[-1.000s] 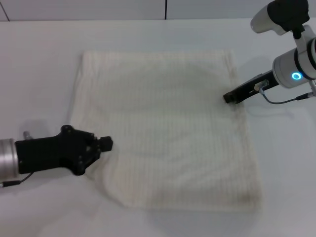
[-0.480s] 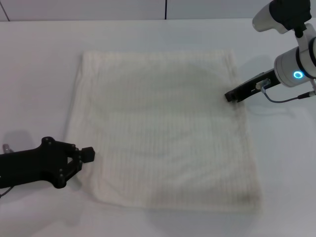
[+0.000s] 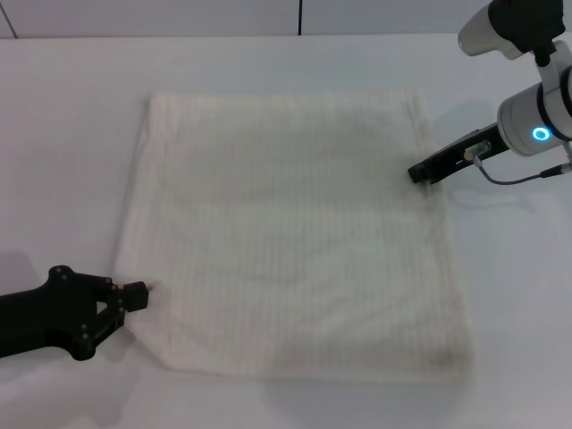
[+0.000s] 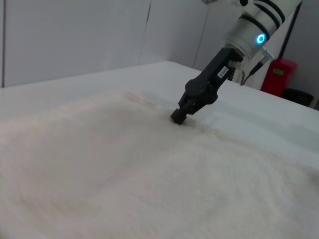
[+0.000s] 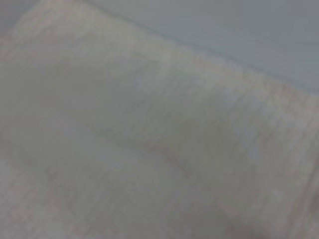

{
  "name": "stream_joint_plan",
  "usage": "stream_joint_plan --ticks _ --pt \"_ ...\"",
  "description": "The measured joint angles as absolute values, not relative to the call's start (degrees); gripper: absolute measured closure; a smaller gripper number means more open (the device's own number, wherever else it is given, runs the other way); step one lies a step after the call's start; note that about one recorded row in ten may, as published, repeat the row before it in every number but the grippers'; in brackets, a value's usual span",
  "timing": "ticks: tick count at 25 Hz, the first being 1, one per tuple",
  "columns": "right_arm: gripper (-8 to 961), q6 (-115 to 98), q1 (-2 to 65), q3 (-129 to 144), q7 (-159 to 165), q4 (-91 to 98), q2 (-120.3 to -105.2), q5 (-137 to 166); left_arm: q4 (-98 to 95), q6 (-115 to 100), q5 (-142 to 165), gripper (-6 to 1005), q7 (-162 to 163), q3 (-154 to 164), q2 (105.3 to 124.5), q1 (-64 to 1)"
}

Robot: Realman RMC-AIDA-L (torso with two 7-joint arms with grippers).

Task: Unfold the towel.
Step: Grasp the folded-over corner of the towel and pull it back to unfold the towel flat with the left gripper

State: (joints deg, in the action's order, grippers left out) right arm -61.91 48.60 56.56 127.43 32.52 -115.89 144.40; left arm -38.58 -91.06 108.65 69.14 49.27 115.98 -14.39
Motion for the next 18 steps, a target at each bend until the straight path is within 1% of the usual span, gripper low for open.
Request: stream_joint_plan --ticks 9,18 --pt "954 -62.3 48.8 56.6 127.4 32.5 -115.83 144.4 -38.2 -91.3 108.7 973 67.6 49.2 115.79 -13.3" --pt "954 -62.7 48.9 56.6 127.4 32.5 -115.84 144.5 -38.1 -92.8 108.7 894 69.4 46.2 114.98 -12.9"
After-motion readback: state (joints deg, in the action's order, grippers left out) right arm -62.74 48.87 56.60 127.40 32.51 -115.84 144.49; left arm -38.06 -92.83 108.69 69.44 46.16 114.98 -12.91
